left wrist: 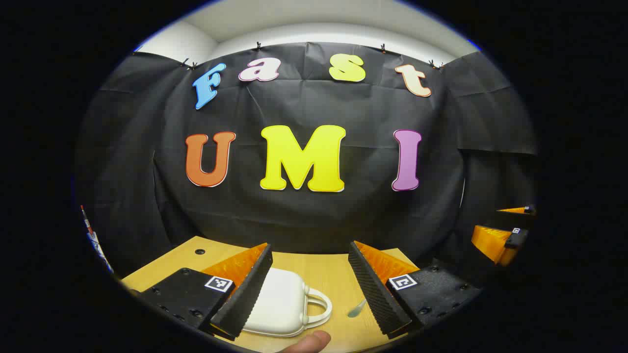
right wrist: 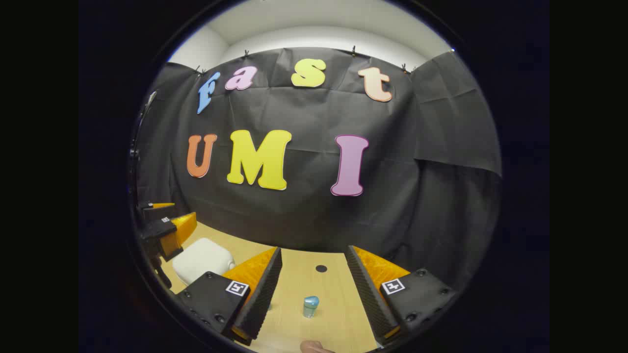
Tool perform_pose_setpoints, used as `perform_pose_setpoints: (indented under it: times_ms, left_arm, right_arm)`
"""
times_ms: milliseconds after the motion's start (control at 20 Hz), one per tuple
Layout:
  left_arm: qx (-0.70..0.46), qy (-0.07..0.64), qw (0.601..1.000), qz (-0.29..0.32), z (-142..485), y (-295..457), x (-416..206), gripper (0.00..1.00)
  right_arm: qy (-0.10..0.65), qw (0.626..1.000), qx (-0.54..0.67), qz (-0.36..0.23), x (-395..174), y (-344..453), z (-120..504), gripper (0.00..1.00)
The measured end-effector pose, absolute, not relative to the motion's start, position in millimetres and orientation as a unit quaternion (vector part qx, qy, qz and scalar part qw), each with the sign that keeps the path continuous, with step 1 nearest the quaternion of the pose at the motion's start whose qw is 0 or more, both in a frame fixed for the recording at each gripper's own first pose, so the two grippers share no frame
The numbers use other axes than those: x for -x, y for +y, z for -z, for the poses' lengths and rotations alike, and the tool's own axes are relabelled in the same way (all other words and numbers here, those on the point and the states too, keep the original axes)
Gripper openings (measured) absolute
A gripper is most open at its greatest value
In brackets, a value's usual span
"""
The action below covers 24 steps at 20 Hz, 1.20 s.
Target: First open the suitcase, pack the skin care products into it, and then close the suitcase.
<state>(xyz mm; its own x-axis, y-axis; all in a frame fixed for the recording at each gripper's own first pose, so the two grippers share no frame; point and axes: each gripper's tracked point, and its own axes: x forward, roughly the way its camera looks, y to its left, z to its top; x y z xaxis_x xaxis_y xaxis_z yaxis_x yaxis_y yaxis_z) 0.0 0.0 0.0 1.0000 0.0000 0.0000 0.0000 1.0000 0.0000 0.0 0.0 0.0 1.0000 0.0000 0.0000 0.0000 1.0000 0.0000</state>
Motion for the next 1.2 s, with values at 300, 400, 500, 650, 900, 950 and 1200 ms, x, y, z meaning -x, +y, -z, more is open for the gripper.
perform_pose_setpoints:
  times_ms: [300, 400, 500, 650, 900, 950, 1200]
  left_arm:
    - [-0.007, 0.008, 1.000, 0.011, 3, -12, -3, 0.99]
    - [-0.010, 0.004, 1.000, 0.010, 1, -15, -4, 0.99]
    - [-0.018, -0.006, 1.000, 0.011, -4, -21, -4, 0.99]
    - [-0.040, -0.020, 0.999, 0.011, -13, -29, -6, 0.99]
    - [-0.040, -0.025, 0.999, 0.022, -12, -43, -3, 0.99]
    - [-0.039, -0.021, 0.999, 0.023, -8, -44, -3, 0.99]
    - [-0.103, 0.000, 0.994, 0.021, 39, -35, -12, 0.99]
  right_arm:
    - [0.005, 1.000, -0.007, 0.006, -16, -4, 1, 0.80]
    - [0.001, 1.000, -0.008, 0.010, -19, -10, 0, 0.79]
    - [-0.004, 1.000, -0.009, 0.014, -20, -16, -5, 0.80]
    - [-0.008, 1.000, -0.014, 0.023, -23, -30, -7, 0.79]
    - [-0.008, 0.999, -0.023, 0.029, -21, -43, -3, 0.79]
    - [-0.011, 0.999, -0.023, 0.027, -19, -44, -3, 0.77]
    - [-0.053, 0.998, 0.000, 0.045, -1, -60, -13, 0.79]
